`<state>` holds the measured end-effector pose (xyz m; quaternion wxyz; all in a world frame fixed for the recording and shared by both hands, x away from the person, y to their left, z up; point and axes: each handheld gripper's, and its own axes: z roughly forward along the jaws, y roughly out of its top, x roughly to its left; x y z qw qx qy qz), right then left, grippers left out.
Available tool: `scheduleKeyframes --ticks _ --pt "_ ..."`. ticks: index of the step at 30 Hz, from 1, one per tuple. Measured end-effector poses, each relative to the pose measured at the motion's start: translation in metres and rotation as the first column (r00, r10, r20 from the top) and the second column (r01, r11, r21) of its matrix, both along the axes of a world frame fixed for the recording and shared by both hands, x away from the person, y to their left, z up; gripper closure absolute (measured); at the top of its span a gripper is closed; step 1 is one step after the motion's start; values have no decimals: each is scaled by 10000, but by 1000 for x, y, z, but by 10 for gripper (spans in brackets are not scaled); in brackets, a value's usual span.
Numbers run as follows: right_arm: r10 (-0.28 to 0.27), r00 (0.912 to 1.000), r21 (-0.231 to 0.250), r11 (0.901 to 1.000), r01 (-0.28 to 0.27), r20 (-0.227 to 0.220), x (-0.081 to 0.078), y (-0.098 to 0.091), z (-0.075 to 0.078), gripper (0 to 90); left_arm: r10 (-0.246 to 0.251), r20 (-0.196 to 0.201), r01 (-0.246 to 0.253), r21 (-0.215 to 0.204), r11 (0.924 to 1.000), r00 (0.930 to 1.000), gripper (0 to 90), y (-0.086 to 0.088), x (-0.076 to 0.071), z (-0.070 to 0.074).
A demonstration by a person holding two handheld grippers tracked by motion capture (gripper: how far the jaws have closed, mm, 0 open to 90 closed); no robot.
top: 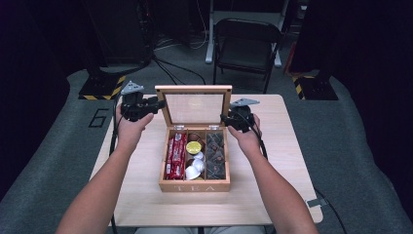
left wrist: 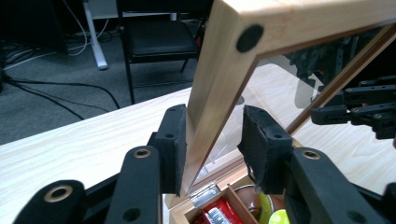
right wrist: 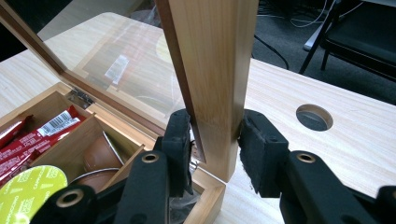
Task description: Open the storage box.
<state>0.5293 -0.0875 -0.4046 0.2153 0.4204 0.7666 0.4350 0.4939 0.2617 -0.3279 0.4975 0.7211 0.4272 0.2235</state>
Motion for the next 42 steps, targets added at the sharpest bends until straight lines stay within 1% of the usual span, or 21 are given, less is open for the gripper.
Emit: scheduleKeyframes --ticks 4,5,8,14,20,21,23,28,29,33,34,35,37,39,40,42 --pt "17 10000 -63 10000 -17 32 2 0 0 640 -6 -47 6 -3 10000 10000 583 -1 0 -1" --pt "-42 10000 -13 10000 42 -43 2 0 1 641 -6 -47 6 -3 10000 10000 580 -1 0 -1" --pt "-33 10000 -54 10000 33 -26 4 0 1 642 22 -54 -22 -7 10000 10000 577 -1 1 -3" --pt "-183 9998 23 9998 184 -111 8 2 1 646 88 -175 -89 -30 10000 9998 569 0 3 -6" --pt "-241 9995 14 9997 242 -225 13 2 2 649 82 -214 -83 -27 10000 9997 566 0 0 -9" --pt "-280 9992 88 9996 282 -296 14 2 2 649 56 -211 -57 -14 10000 9998 566 1 -1 -10" --pt "-267 9992 76 9996 270 -291 15 2 2 649 61 -259 -63 -66 10000 9996 566 2 -2 -11" --pt "-373 9987 -31 9993 372 -352 19 3 2 650 20 -251 -21 -44 10000 9997 567 3 -4 -11" --pt "-447 9980 76 9990 451 -452 20 4 2 651 -16 -216 15 -39 10000 9998 566 3 -5 -11" --pt "-409 9984 12 9992 409 -397 24 3 2 651 -69 -194 69 5 10000 9998 566 3 -6 -10" --pt "-505 9973 126 9986 513 -537 24 4 2 651 -81 -186 82 16 10000 9998 566 3 -7 -10" --pt "-462 9977 58 9989 466 -497 26 3 1 651 -99 -197 99 24 9999 9998 565 3 -7 -10" --pt "-583 9964 216 9980 598 -622 28 3 0 651 -95 -185 95 -23 10000 9998 565 3 -8 -10" --pt "-611 9959 255 9977 629 -662 29 4 0 651 -101 -186 100 -41 9999 9998 565 3 -8 -11" --pt "-587 9962 192 9980 600 -636 30 3 0 651 -116 -196 115 -27 9999 9997 565 4 -8 -11" --pt "-669 9948 203 9974 686 -762 32 4 0 651 -104 -198 103 -64 9999 9997 565 4 -9 -12"
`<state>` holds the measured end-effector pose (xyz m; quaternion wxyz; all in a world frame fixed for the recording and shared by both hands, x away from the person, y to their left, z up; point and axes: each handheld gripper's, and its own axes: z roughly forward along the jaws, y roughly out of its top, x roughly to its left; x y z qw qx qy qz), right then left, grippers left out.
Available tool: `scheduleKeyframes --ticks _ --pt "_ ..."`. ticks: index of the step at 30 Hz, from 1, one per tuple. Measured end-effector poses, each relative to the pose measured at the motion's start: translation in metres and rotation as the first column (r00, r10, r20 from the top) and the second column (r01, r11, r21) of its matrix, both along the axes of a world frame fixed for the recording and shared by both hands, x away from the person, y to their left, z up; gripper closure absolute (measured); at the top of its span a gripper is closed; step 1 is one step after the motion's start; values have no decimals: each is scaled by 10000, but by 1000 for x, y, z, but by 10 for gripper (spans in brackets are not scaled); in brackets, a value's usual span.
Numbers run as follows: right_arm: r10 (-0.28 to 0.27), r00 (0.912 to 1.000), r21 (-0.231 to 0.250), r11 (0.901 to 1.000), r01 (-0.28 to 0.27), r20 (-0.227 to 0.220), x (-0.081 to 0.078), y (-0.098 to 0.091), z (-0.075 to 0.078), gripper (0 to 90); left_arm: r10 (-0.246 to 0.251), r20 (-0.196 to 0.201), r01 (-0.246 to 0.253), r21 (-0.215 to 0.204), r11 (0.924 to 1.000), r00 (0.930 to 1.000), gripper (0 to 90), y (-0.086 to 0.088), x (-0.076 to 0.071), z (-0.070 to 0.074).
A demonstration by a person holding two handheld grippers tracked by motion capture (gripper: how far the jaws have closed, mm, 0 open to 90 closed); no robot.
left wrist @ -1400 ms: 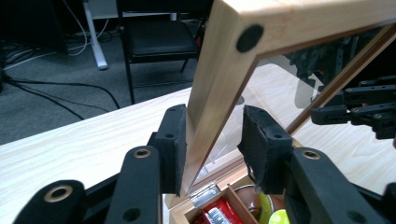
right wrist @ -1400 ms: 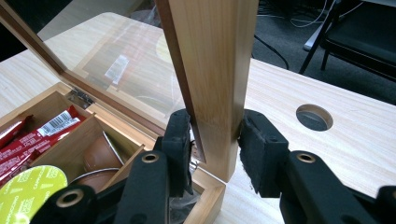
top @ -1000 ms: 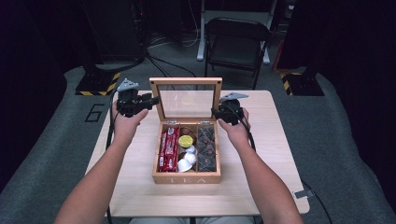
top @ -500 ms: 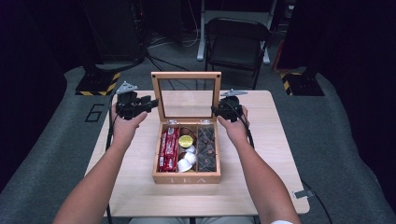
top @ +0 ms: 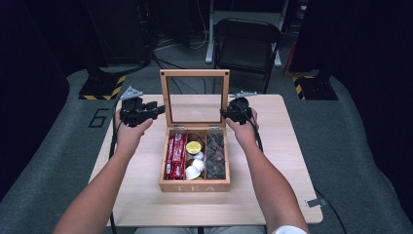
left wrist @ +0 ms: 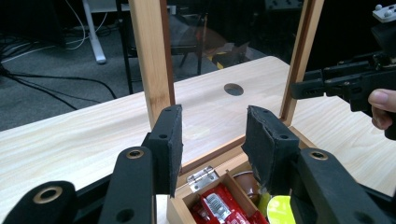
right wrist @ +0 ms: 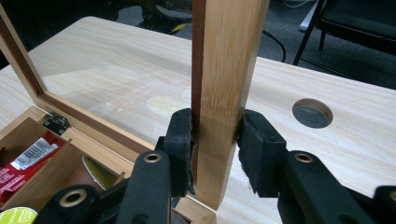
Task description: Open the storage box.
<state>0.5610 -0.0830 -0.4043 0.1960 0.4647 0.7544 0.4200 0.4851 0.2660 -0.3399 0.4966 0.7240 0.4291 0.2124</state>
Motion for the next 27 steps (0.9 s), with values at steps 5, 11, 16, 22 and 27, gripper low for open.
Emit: scheduleKeyframes --ticks 5,11,16,22,27 --pt "-79 9998 -38 10000 78 -165 3 1 0 650 37 -43 -37 -40 10000 10000 565 2 -1 -1" --pt "-136 9998 -61 9999 135 -177 6 2 -1 646 90 -108 -91 -101 9999 9999 560 4 -2 -3" --pt "-182 9997 -26 9998 181 -158 6 2 -2 644 50 -116 -51 -59 10000 9999 558 4 -2 -3" --pt "-172 9995 23 9998 172 -263 6 1 -1 644 135 -141 -136 -110 9998 9998 550 5 -2 -3" --pt "-188 9996 -11 9998 187 -225 7 2 -2 640 131 -129 -131 -71 9999 9998 541 4 -2 -4"
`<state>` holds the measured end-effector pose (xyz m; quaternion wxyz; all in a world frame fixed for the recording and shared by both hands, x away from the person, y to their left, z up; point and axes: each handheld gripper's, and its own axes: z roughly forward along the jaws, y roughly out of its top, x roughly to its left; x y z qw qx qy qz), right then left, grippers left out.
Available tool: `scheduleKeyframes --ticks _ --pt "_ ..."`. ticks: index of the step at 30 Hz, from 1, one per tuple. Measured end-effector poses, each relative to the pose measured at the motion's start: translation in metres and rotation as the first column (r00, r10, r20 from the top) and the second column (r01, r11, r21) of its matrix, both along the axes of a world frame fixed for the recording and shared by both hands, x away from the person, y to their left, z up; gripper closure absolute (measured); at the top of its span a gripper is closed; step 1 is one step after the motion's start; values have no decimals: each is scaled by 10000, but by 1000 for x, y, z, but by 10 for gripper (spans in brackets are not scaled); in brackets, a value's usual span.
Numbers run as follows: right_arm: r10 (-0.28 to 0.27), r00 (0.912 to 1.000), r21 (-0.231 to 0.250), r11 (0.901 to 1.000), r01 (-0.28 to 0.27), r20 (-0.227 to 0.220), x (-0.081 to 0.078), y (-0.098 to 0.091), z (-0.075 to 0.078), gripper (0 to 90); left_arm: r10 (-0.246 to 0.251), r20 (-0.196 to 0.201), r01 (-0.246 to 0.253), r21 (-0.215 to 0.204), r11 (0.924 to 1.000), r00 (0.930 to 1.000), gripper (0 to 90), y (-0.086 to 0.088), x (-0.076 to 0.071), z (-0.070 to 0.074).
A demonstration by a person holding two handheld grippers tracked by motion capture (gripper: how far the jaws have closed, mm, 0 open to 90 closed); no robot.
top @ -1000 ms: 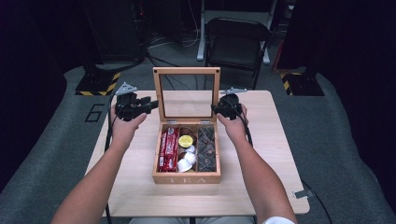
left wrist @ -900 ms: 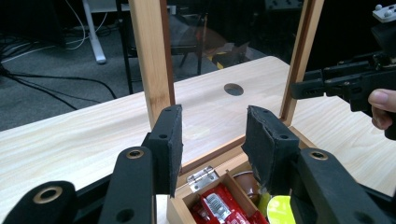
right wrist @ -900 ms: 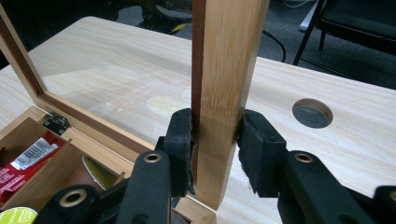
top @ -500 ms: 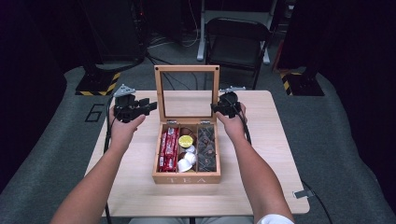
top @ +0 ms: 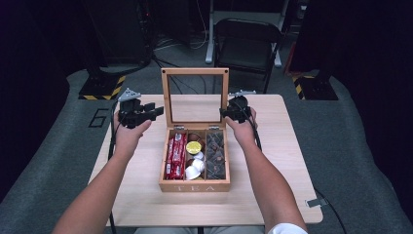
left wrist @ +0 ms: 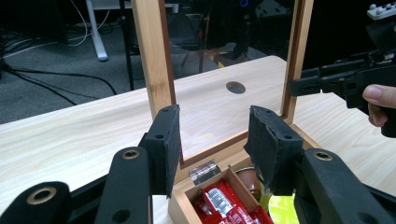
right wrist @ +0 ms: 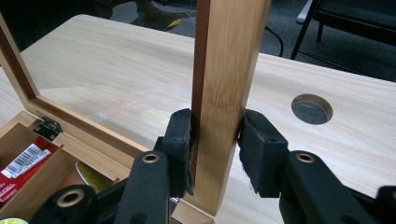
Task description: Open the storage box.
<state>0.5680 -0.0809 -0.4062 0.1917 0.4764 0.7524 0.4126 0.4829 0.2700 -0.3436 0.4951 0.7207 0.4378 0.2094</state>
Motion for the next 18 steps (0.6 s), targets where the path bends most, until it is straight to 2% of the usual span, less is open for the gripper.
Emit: scheduleKeyframes --ticks 4,7,10,12,16,18 --pt "-19 9999 -17 10000 19 -127 -1 -1 0 578 28 -8 -28 -29 10000 10000 535 0 0 0" --pt "66 10000 -61 10000 -66 -57 -2 -2 0 542 38 -9 -38 18 10000 10000 534 2 0 0" --pt "-76 10000 -15 10000 76 -59 -8 -4 3 448 124 -19 -124 19 9999 9999 524 4 -1 0" --pt "27 10000 65 10000 -27 -32 -11 -6 6 418 191 -71 -191 8 9998 9998 518 5 -1 -1" --pt "237 9997 -62 9997 -236 49 -16 -9 9 407 226 -171 -226 5 9997 9996 509 8 -2 -2" --pt "311 9995 93 9995 -311 47 -20 -11 12 402 265 -210 -265 -16 9996 9994 500 10 -2 -2"
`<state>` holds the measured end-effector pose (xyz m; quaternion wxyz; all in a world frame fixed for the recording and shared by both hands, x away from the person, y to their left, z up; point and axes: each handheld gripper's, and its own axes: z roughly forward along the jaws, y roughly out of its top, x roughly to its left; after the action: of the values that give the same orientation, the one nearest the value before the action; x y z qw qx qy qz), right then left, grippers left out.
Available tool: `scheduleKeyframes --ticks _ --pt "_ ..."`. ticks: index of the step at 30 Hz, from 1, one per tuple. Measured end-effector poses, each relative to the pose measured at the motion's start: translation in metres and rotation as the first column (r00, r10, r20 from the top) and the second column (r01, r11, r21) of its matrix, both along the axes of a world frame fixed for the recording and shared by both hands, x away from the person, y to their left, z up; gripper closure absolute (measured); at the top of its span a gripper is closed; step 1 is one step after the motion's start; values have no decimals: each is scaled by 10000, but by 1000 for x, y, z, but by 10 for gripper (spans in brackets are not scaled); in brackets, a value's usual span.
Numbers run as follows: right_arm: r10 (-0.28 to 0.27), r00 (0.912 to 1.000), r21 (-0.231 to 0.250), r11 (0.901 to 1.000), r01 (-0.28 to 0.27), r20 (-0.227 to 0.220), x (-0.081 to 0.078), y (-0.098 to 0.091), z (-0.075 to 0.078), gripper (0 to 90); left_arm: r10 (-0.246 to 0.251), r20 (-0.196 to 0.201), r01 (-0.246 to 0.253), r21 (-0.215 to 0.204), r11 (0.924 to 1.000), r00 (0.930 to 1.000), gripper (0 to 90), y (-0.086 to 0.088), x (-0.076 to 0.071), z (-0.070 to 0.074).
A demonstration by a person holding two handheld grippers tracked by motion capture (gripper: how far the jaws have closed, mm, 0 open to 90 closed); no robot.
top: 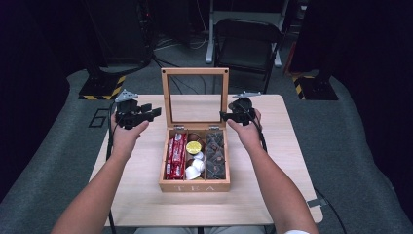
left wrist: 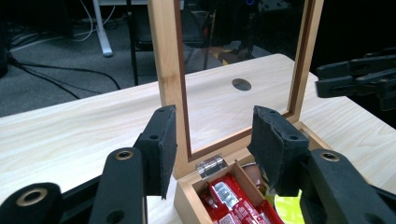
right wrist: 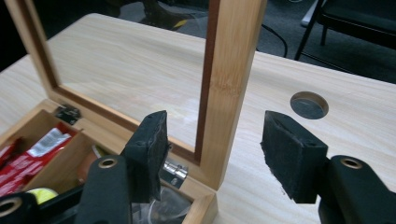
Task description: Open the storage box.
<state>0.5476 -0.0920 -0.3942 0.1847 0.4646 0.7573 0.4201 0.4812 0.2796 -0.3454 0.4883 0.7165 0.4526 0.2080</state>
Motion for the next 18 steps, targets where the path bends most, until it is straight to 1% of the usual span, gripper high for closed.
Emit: scheduleKeyframes --ticks 1,4,5,7,8,10,12,15,16,18 --pt "179 9998 16 9998 -179 48 -4 -2 2 388 -24 -4 24 -22 10000 10000 496 1 0 0" --pt "399 9992 32 9992 -399 67 -9 -1 5 382 2 38 -2 -22 10000 10000 494 2 -1 1" --pt "570 9982 -105 9983 -568 188 -11 -1 6 382 18 23 -18 -13 10000 10000 492 2 -1 1" --pt "728 9970 -172 9972 -723 281 -16 1 9 381 87 13 -87 -30 10000 10000 488 4 -1 1" --pt "821 9962 6 9966 -821 285 -21 1 12 378 73 16 -73 -5 10000 10000 488 5 -1 2" --pt "861 9957 4 9963 -862 342 -22 1 13 373 87 -9 -87 2 10000 10000 488 5 -1 2" --pt "855 9958 104 9963 -859 320 -25 1 15 372 93 -23 -93 25 10000 10000 489 6 -2 2" --pt "1003 9938 91 9949 -1008 471 -29 2 18 377 125 12 -125 18 9999 9999 488 7 -2 2" --pt "1103 9927 161 9937 -1112 483 -31 4 19 382 148 29 -148 1 9999 9999 488 8 -2 2" --pt "1187 9918 156 9927 -1196 483 -32 4 19 387 167 18 -167 16 9999 9999 488 8 -2 2"
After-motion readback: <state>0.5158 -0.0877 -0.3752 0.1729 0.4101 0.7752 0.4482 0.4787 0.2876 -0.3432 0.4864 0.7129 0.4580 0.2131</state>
